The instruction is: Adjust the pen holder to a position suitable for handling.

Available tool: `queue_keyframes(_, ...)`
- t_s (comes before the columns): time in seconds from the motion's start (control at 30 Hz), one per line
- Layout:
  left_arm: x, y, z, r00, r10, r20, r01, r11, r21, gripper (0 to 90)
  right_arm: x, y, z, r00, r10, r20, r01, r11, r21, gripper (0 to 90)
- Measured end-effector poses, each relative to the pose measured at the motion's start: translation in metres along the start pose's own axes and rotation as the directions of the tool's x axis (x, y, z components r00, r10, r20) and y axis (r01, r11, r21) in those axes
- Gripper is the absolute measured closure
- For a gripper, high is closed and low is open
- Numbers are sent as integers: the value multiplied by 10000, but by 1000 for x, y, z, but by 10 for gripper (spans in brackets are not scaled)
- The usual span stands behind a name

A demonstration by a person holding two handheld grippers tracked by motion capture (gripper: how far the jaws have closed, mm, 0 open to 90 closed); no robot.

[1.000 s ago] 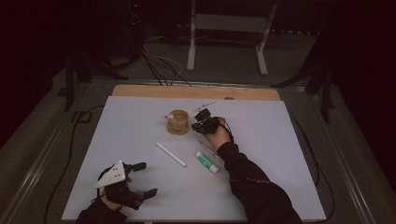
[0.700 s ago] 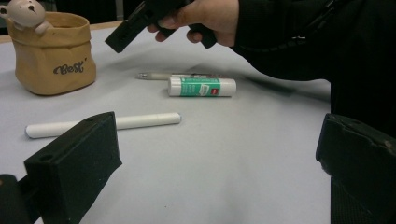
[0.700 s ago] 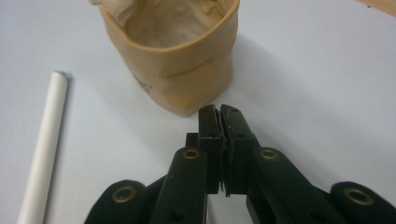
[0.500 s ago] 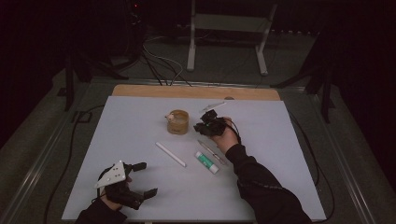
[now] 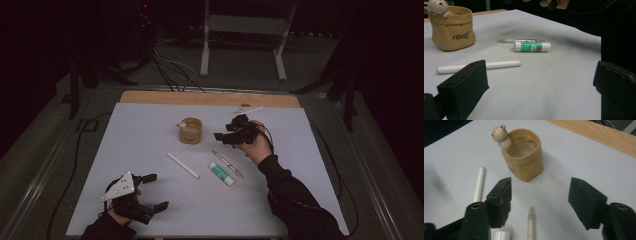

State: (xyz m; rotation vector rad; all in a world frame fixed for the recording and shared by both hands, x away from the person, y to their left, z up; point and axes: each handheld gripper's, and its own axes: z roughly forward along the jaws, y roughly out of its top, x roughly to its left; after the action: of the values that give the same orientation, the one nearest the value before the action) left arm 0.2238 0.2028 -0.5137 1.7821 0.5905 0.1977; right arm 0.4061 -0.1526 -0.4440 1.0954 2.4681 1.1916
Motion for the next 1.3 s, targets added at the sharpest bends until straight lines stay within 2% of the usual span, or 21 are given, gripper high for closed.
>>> queue_keyframes(0.1,0,0,0,10000,-12,1,12,10000,1,2,-2,-2,-4,9999,104,-133,-104,9999,-38,320)
queue_keyframes(0.17,0,0,0,10000,-6,-1,6,10000,-9,2,-4,-4,-10,9991,291,-305,-298,9994,-202,274)
queue_keyframes(0.2,0,0,0,10000,-5,2,5,10000,17,2,-4,-5,-12,9992,238,-333,-247,9993,-275,240)
queue_keyframes(0.27,0,0,0,10000,-8,3,8,10000,1,2,-4,-7,-16,9972,26,-747,-60,9989,-459,143)
queue_keyframes(0.33,0,0,0,10000,-19,4,19,10000,-22,2,-2,-9,-20,9982,-43,-605,6,9981,-613,133)
queue_keyframes(0.5,0,0,0,10000,0,7,0,10000,-31,2,3,-11,-29,9978,-365,-550,322,9964,-787,16)
queue_keyframes(0.6,0,0,0,10000,-16,24,16,10000,-7,2,5,-16,-38,9968,-345,-725,274,9950,-965,12)
queue_keyframes(0.7,0,0,0,10000,11,34,-11,10000,0,2,7,-19,-43,9969,-435,-648,366,9938,-1051,12)
queue_keyframes(0.9,0,0,0,10000,1,17,-1,10000,-8,2,6,-28,-53,9981,-245,-573,156,9885,-1506,13)
queue_keyframes(1.03,-1,0,0,10000,48,30,-48,10000,10,2,2,-37,-60,9985,-369,-410,289,9831,-1807,13)
queue_keyframes(1.1,-1,0,0,10000,31,19,-31,10000,5,2,2,-39,-62,9985,-447,-329,379,9821,-1848,13)
queue_keyframes(1.3,-1,0,0,10000,39,37,-40,10000,47,2,3,-52,-72,9992,-74,-389,5,9848,-1735,13)
